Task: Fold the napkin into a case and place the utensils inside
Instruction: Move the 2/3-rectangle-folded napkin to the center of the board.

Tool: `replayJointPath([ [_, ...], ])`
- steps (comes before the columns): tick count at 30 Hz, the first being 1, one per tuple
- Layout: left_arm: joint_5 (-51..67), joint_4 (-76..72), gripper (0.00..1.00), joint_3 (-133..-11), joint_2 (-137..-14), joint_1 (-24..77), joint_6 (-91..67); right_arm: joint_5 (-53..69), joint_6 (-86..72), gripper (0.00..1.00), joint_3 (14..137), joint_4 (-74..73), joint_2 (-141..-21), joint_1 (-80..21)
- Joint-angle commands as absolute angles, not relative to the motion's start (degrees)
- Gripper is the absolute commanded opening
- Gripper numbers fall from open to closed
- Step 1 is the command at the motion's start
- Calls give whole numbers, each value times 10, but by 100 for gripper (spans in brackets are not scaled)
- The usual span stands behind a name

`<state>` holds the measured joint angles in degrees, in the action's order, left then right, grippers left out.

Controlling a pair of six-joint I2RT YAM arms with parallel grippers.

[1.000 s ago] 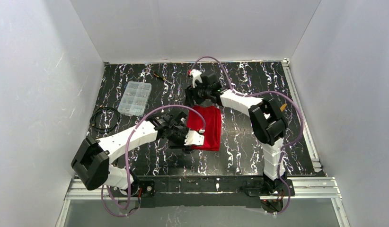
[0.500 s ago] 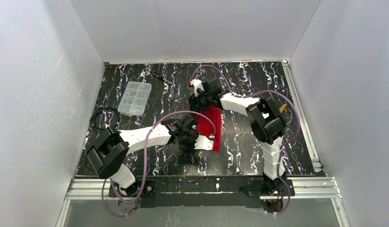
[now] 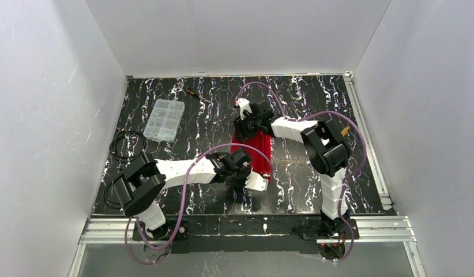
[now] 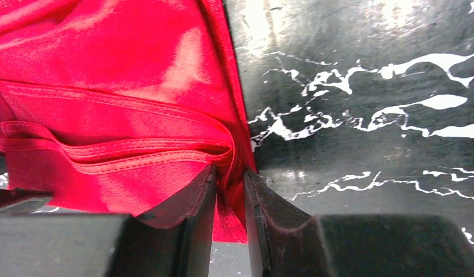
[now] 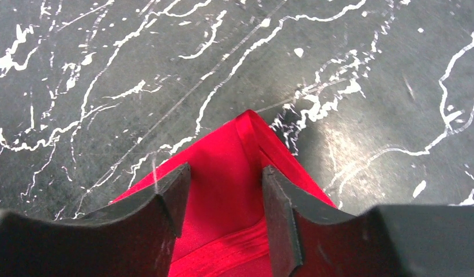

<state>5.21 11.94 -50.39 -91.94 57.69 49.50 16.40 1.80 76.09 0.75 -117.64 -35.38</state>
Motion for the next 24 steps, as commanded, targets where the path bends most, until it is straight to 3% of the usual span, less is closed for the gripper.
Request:
replayJointPath([
  [1, 56, 128, 24, -494, -925, 590, 499, 119, 4, 55, 727, -13, -1161, -330],
  [9, 15, 129, 23, -446, -946, 592, 613, 85, -31, 50, 684, 13, -1122, -295],
  [16, 8, 92, 37, -456, -945, 558, 672, 48, -71, 49, 607, 27, -1063, -290],
  [24, 15, 124, 24, -485, -975, 498, 843, 3, -164, 50, 519, 52, -996, -290],
])
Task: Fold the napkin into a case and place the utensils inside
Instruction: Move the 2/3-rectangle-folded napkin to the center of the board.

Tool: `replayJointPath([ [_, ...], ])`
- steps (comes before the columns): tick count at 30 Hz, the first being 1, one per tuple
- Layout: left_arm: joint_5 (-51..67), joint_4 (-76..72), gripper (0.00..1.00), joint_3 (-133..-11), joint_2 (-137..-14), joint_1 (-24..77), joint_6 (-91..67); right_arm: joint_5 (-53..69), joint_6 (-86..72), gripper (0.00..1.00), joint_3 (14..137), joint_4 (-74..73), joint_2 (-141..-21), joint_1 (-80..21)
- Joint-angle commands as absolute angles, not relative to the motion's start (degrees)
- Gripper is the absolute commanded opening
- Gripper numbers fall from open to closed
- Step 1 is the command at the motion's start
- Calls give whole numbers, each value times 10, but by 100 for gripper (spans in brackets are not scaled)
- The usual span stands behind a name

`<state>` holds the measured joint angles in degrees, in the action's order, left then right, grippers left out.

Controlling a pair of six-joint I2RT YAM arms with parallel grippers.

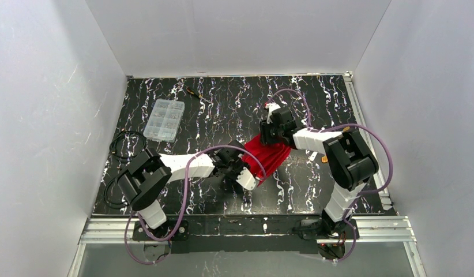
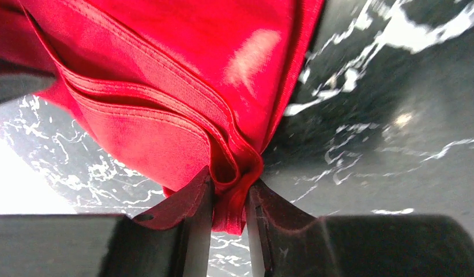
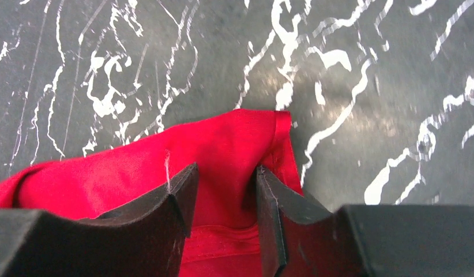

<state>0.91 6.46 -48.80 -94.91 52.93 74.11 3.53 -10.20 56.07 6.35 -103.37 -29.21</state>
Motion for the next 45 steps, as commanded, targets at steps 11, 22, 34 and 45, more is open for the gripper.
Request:
replayJointPath([
  [11, 54, 41, 29, -440, -954, 441, 991, -25, -268, 60, 444, 45, -893, -289],
  [22, 101, 237, 40, -544, -808, 435, 811, -74, -234, 68, 445, 13, -800, -282],
  [34, 117, 262, 35, -539, -830, 423, 547, -49, -182, 65, 491, 1, -896, -274],
  [45, 92, 106, 34, -492, -849, 419, 602, 21, -174, 46, 515, 17, -956, -238],
])
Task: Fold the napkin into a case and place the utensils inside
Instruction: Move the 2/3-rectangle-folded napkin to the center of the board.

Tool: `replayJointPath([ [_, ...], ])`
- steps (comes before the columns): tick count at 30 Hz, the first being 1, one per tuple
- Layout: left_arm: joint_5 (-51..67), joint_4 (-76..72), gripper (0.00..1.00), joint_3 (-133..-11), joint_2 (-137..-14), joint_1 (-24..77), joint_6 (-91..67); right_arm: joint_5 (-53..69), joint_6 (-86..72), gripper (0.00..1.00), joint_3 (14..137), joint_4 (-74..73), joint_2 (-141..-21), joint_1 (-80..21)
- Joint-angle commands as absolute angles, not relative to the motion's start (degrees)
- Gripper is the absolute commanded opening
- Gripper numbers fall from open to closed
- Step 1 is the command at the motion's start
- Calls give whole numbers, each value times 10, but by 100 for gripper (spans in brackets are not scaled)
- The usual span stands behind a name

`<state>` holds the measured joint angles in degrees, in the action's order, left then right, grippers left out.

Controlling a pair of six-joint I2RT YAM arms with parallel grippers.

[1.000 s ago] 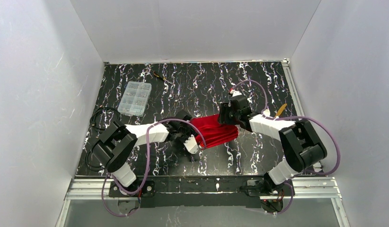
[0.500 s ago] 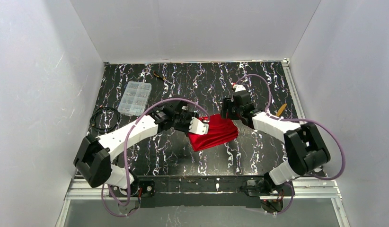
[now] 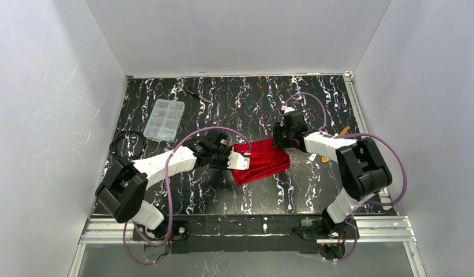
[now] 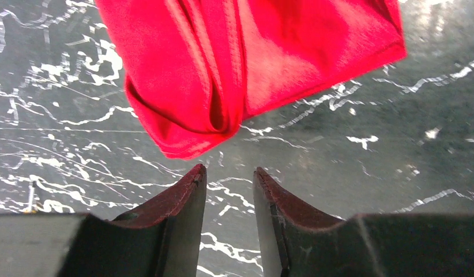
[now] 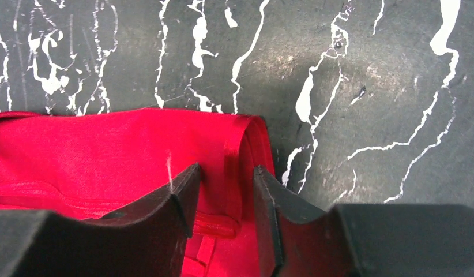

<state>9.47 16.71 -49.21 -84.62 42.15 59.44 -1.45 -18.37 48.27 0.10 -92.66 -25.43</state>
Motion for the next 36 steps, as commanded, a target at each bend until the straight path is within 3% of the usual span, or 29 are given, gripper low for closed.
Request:
replayJointPath([
  [1, 94, 96, 34, -491, -847, 419, 600, 24, -173, 46, 519, 20, -963, -234],
  [7, 90, 78, 36, -484, -878, 420, 613, 27, -160, 45, 549, 16, -994, -227],
  [15, 85, 76, 27, -508, -943, 420, 628, 31, -162, 46, 553, 14, -997, -227],
  [25, 90, 84, 0, -529, -951, 421, 625, 27, -195, 54, 505, 47, -986, -225],
  [30, 132, 132, 0, -542, -920, 423, 605, 3, -213, 64, 489, 62, -963, -219],
  [36, 164, 177, 0, -549, -899, 440, 600, -28, -198, 68, 521, 39, -961, -214],
])
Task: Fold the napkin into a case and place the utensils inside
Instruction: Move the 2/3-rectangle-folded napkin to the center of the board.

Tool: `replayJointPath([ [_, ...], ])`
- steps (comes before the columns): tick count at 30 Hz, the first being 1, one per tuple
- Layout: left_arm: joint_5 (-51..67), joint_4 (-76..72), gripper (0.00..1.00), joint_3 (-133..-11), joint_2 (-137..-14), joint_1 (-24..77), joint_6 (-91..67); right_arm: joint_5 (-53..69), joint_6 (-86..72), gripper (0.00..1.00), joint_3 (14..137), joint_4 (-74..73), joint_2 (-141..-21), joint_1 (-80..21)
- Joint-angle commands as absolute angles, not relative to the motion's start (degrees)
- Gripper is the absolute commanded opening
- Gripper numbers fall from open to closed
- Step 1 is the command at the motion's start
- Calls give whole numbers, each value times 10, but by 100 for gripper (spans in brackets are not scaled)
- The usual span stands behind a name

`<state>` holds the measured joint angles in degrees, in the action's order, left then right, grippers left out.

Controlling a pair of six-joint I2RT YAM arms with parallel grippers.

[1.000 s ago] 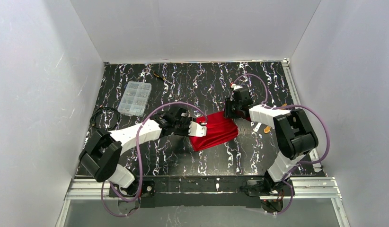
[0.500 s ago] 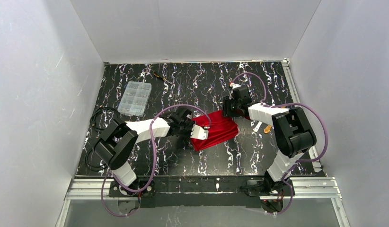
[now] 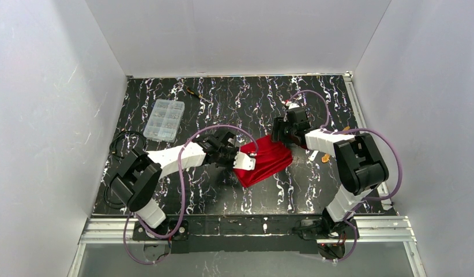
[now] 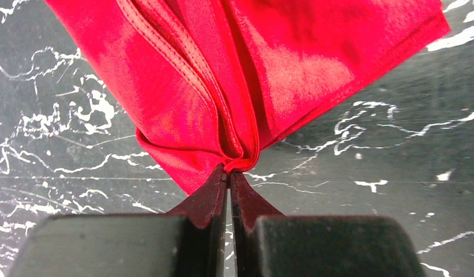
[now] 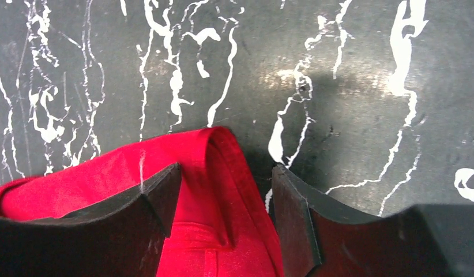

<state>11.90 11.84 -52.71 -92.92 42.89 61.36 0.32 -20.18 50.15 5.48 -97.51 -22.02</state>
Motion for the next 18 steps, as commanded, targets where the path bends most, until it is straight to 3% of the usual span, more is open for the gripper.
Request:
replayJointPath([
  [1, 166, 192, 4, -556, -900, 440, 596, -29, -198, 70, 515, 41, -955, -213],
  [2, 167, 207, 15, -566, -901, 441, 591, -30, -198, 93, 511, 42, -949, -212],
  [3, 166, 225, 25, -573, -901, 440, 586, -30, -198, 98, 505, 41, -943, -212],
  [4, 163, 235, 35, -577, -898, 440, 581, -29, -198, 99, 499, 42, -937, -212],
  [8, 160, 234, 50, -551, -858, 441, 587, -27, -205, 99, 472, 38, -904, -212],
  [13, 176, 269, 51, -583, -830, 461, 535, -23, -212, 98, 429, 1, -839, -209],
  [18, 170, 271, 51, -599, -859, 551, 518, -4, -219, 99, 410, -36, -783, -194],
])
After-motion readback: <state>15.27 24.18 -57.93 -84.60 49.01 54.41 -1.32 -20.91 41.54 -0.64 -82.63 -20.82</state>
